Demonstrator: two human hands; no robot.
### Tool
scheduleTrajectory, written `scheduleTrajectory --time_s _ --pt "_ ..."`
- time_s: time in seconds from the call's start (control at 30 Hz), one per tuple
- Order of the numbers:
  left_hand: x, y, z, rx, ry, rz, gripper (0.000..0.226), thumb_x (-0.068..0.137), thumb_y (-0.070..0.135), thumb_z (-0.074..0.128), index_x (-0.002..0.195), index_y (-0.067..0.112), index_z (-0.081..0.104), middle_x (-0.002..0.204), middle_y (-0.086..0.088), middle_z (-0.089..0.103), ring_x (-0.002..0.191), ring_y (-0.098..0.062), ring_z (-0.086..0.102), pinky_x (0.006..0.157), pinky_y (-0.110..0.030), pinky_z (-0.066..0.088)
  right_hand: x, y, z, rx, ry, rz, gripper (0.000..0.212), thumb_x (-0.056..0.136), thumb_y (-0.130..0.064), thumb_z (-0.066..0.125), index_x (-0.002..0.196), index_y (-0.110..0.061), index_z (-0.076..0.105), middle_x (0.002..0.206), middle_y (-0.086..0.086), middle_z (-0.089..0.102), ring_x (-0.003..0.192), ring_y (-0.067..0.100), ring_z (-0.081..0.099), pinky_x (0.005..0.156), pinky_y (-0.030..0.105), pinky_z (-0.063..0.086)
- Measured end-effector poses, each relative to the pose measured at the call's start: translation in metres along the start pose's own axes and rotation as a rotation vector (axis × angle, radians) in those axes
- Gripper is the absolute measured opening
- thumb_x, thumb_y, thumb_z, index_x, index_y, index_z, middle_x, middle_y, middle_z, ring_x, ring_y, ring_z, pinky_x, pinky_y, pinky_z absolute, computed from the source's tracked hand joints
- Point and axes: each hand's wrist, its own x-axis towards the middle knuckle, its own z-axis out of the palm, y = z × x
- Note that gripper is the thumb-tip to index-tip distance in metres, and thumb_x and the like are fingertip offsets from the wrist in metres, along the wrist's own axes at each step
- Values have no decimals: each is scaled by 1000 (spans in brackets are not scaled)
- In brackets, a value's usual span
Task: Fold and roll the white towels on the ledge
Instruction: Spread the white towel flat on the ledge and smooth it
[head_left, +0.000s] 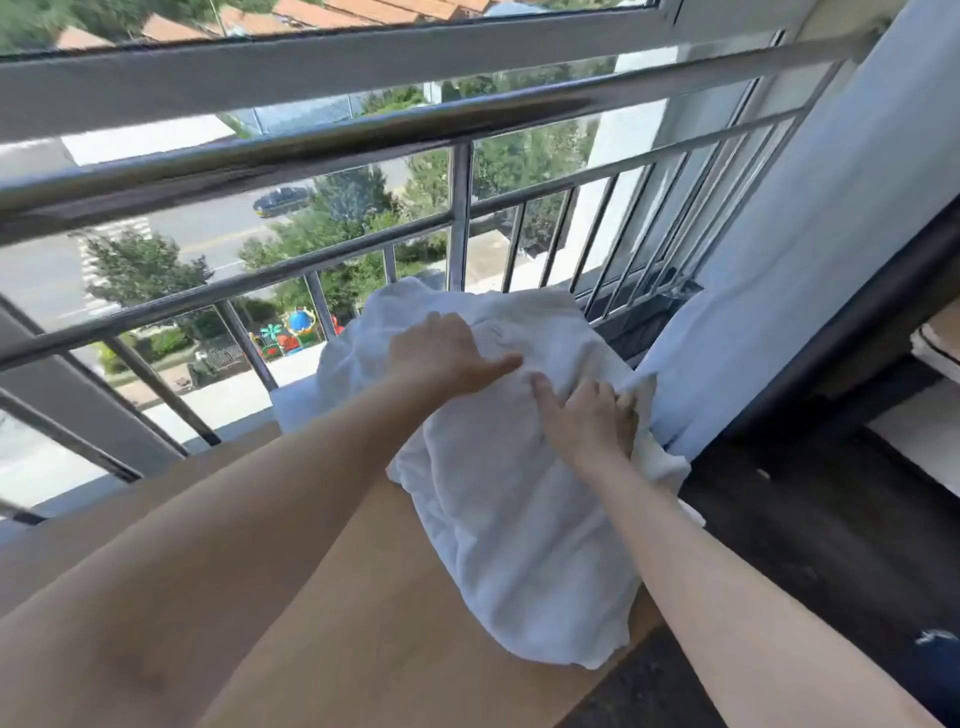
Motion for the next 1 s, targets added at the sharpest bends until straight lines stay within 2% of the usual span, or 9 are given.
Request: scheduleTrajectory --time_s 0.13,0.33,0.4,0.5,0.63,0.7,0.77,0.87,1.0 --pt "-4 -5 17 53 90 -113 86 61 98 47 89 17 49 90 -4 63 76 -23 53 65 -34 36 10 -5 18 31 115 -25 83 87 -75 37 124 -2 51 132 20 54 124 40 41 109 51 28" --pt "-12 -10 28 -51 184 -206 93 47 107 37 94 27 46 69 14 40 68 -17 46 60 -33 33 8 -13 45 108 234 -96 62 94 -56 48 118 0 56 121 22 59 123 38 49 117 56 11" --pt "-15 -10 29 -100 174 -252 86 45 108 38 89 34 44 69 16 45 63 -11 47 55 -31 31 8 -15 51 122 286 -142 54 94 -51 51 111 1 58 113 22 61 117 38 53 117 55 14" --pt "-17 -9 25 -186 145 -304 84 42 107 41 89 37 46 74 18 53 70 -11 52 57 -32 33 10 -14 53 143 308 -168 50 96 -46 52 108 1 59 110 21 61 114 38 54 118 54 15" --pt "-22 -9 16 -323 178 -316 81 43 102 52 92 39 62 80 17 65 75 0 56 63 -32 46 11 -9 52 218 280 -194 62 95 -53 42 120 2 57 120 21 58 124 37 48 120 54 9" --pt "-29 -6 9 -434 175 -287 77 47 94 61 93 33 67 83 13 68 80 -3 61 72 -36 52 8 -7 48 273 226 -220 78 92 -61 27 133 1 49 135 19 50 135 34 38 121 53 2" --pt "-39 -1 0 -540 190 -240 71 51 86 68 86 24 67 79 8 68 77 -7 63 73 -41 53 1 -7 42 368 200 -278 84 91 -62 21 144 0 41 148 18 41 143 32 29 122 52 0" --pt "-61 2 -16 -682 250 -208 56 52 79 75 72 28 63 63 10 62 64 -7 61 62 -39 48 -18 -13 28 614 161 -386 79 94 -58 25 151 -4 32 153 18 37 144 30 28 121 49 14" --pt "-93 -2 -46 -793 315 -163 57 54 70 82 84 23 70 80 -5 73 78 -19 71 71 -49 56 -49 -33 10 843 138 -445 74 94 -55 28 145 -3 43 141 16 52 130 32 47 110 44 36"
